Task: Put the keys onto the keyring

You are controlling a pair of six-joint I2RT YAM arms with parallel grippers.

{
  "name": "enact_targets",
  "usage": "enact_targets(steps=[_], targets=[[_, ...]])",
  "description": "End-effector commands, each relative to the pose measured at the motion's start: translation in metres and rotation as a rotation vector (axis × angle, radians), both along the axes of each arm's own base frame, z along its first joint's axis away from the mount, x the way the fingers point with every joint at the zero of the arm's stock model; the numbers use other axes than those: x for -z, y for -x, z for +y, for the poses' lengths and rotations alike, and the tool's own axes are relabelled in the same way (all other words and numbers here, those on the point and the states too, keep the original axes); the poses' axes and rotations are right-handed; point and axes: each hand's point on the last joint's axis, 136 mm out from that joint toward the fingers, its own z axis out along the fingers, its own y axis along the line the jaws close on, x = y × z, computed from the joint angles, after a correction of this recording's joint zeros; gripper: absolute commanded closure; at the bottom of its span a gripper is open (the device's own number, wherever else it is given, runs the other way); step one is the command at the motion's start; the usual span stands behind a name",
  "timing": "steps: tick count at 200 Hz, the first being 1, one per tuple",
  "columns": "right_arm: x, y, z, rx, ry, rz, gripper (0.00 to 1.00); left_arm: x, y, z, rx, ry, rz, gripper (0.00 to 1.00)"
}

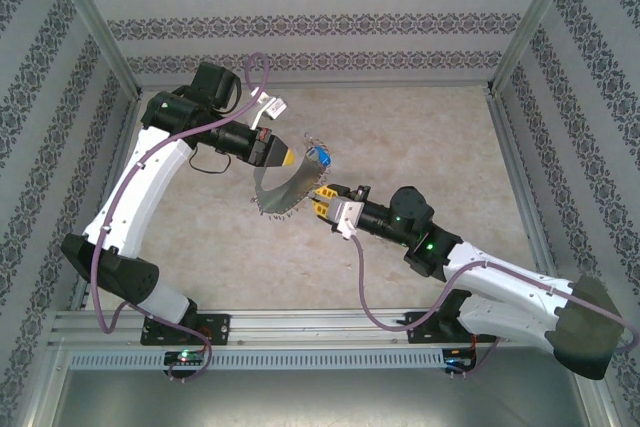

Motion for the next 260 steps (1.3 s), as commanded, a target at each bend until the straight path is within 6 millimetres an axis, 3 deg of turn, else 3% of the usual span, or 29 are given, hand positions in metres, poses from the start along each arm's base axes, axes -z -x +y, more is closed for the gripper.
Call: enact_targets(steps=[1,78,107,138,159,225,260], targets=[[-0.023,0.0,0.002,-0.017,-0.069,-0.01,0.78,-0.004,0.0,0.0,0.01,0.028,0.0,1.0],[-0.018,0.0,0.003,-0.018,-0.051,-0.016,0.83,-0.004,0.001,0.001,0.011,0.025,-0.004,1.0],[-0.009,-0.001,0.002,-0.013,-0.013,-0.039,0.8,-0.002,0.0,0.002,0.012,0.014,-0.007,1.0],[-0.012,-0.001,0.0,-0.003,-0.022,-0.059,0.76,0.001,-0.001,0.002,0.016,0.002,-0.005,1.0],[-0.013,0.0,-0.001,-0.011,-0.021,-0.056,0.82,0.002,-0.001,0.003,0.016,-0.003,-0.009,1.0],[-0.001,0.0,-0.001,-0.021,0.047,-0.068,0.81,0.008,-0.005,0.005,0.002,-0.034,-0.01,1.0],[-0.007,0.001,0.0,-0.021,0.041,-0.098,0.83,0.014,-0.007,0.005,-0.002,-0.044,0.011,1.0]])
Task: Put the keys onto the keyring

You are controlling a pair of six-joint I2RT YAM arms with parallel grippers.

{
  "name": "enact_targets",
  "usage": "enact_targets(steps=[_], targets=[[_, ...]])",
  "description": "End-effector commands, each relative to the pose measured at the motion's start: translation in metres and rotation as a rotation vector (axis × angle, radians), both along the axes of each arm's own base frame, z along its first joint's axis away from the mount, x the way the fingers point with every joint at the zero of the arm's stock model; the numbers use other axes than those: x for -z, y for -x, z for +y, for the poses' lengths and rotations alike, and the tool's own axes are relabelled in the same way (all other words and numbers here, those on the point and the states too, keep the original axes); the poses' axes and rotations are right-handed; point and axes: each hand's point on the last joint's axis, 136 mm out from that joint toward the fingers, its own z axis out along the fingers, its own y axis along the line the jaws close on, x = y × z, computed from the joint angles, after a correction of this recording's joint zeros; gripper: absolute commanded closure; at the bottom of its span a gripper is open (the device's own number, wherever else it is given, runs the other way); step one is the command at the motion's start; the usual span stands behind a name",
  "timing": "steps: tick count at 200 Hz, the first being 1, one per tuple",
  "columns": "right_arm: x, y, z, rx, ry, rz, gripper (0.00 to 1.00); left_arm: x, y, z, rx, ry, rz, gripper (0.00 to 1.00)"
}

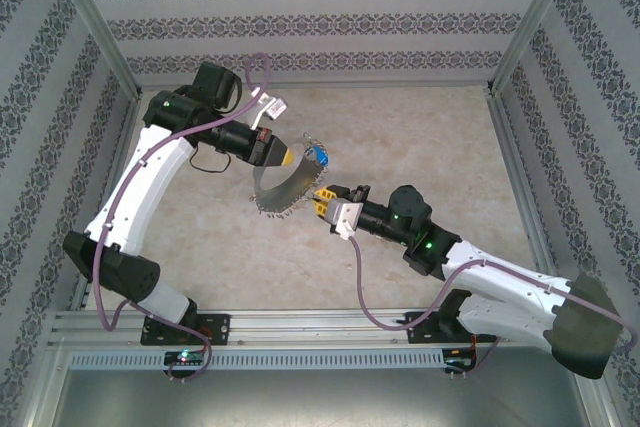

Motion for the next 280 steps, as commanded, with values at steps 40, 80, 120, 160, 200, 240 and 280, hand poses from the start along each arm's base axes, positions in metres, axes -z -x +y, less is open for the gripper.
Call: enact_targets(steps=[40,80,120,160,200,240,280], targets=[[-0.014,0.004,0.008,-0.036,-0.019,-0.047,0.85,0.007,0.001,0.002,0.008,-0.009,0.026,1.0],[-0.017,-0.001,0.012,-0.026,-0.06,0.004,0.81,0.004,0.001,0.0,0.011,0.004,0.022,1.0],[-0.018,-0.004,0.013,-0.017,-0.079,0.018,0.8,0.003,0.003,-0.001,0.017,0.024,0.028,1.0],[-0.017,-0.006,0.017,-0.023,-0.093,0.037,0.79,-0.001,0.004,-0.003,0.024,0.043,0.025,1.0],[-0.015,-0.009,0.019,-0.017,-0.094,0.046,0.78,-0.005,0.006,-0.003,0.029,0.054,0.015,1.0],[-0.012,-0.012,0.017,0.003,-0.103,0.057,0.73,-0.01,0.008,-0.005,0.037,0.076,0.009,1.0],[-0.015,-0.016,0.014,0.026,-0.13,0.062,0.75,-0.019,0.009,-0.007,0.046,0.107,-0.006,1.0]])
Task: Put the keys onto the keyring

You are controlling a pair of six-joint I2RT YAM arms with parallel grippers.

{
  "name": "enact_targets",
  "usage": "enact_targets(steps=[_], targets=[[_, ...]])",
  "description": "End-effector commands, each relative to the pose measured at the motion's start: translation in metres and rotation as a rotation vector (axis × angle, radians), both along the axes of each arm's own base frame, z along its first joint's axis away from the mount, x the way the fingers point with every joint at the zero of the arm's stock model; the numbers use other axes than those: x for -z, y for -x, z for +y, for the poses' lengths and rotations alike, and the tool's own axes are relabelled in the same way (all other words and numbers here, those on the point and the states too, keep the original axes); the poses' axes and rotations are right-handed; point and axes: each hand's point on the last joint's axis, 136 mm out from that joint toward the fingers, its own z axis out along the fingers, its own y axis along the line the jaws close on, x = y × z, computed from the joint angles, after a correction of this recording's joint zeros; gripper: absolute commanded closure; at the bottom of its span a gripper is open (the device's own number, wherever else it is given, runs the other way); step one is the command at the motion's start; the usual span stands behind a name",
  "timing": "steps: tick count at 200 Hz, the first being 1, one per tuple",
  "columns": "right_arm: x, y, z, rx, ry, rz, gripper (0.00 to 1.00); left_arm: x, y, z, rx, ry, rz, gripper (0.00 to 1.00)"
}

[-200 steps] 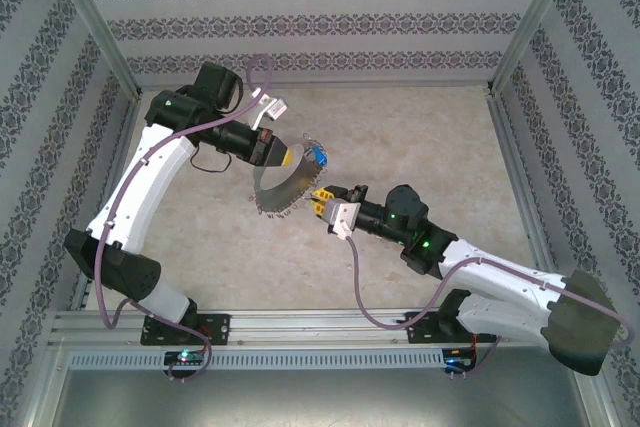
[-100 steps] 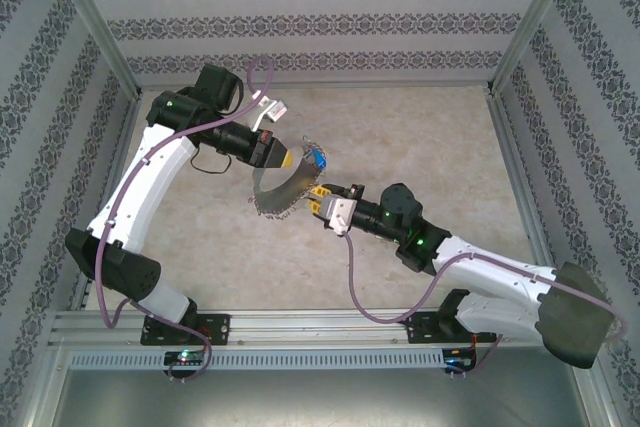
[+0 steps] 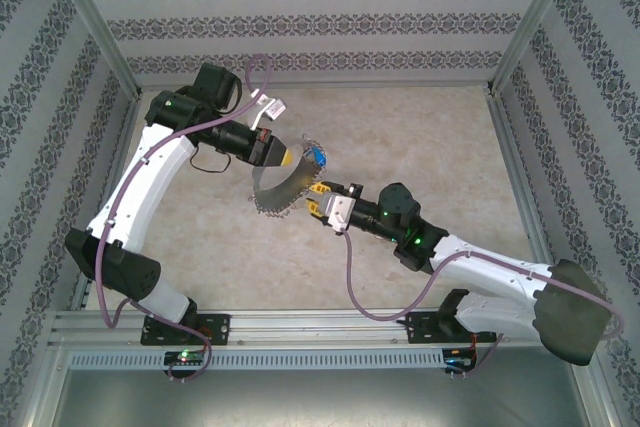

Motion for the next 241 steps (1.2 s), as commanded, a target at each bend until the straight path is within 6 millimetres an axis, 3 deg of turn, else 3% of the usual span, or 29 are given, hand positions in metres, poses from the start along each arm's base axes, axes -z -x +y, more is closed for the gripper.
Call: enact_targets(steps=[1,100,158,195,241], targets=[[-0.029,-0.001,0.003,0.005,-0.093,-0.041,0.75,-0.025,0.011,-0.008,0.047,0.106,-0.028,1.0],[-0.029,-0.019,-0.015,0.066,-0.2,0.087,0.82,-0.042,0.012,-0.011,0.055,0.155,-0.046,1.0],[-0.034,-0.005,-0.015,-0.023,-0.236,0.08,0.77,-0.045,0.01,-0.011,0.056,0.16,-0.056,1.0],[-0.042,0.007,-0.014,-0.081,-0.245,0.044,0.79,-0.04,0.008,-0.011,0.048,0.146,-0.044,1.0],[-0.039,0.013,-0.017,-0.093,-0.239,0.026,0.79,-0.043,0.006,-0.009,0.038,0.142,-0.062,1.0]])
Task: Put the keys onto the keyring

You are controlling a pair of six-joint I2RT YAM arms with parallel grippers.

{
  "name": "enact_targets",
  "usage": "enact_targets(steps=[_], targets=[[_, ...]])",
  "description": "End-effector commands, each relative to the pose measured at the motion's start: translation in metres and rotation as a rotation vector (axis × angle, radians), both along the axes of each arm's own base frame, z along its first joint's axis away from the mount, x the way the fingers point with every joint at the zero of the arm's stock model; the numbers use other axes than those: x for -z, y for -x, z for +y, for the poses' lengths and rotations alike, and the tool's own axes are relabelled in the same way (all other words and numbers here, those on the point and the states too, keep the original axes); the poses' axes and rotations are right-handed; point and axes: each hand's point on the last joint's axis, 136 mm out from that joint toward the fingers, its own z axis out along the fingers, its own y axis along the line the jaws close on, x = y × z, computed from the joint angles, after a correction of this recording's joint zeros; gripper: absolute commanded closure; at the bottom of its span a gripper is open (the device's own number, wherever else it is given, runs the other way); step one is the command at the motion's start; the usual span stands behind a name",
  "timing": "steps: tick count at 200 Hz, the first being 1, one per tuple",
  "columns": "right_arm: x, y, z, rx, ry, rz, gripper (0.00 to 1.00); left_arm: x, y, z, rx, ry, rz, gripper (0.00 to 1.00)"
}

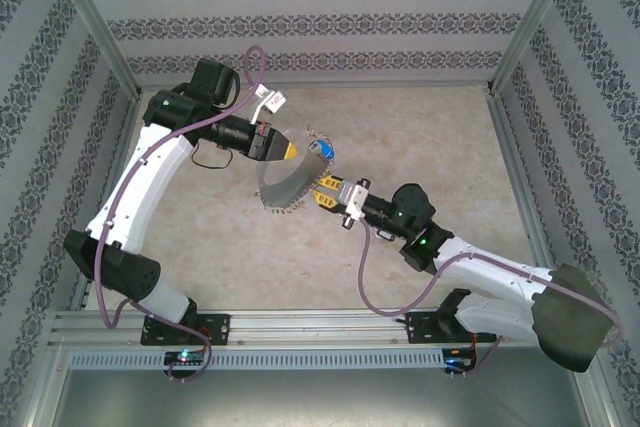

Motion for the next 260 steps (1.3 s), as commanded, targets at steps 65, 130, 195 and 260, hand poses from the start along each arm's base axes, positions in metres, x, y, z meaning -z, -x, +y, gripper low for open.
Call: enact_targets(steps=[65,130,195,260], targets=[[-0.012,0.015,-0.003,-0.049,-0.029,-0.069,0.82,-0.018,0.006,0.0,0.005,0.029,-0.035,1.0],[-0.009,0.018,-0.002,-0.065,-0.018,-0.069,0.85,-0.016,0.004,0.0,0.003,0.023,-0.031,1.0],[-0.016,0.015,-0.004,-0.029,-0.025,-0.074,0.92,0.006,-0.013,-0.002,-0.046,0.0,0.01,1.0],[0.006,0.002,-0.009,0.044,0.015,-0.009,0.96,0.052,-0.03,-0.012,-0.09,0.04,0.137,1.0]])
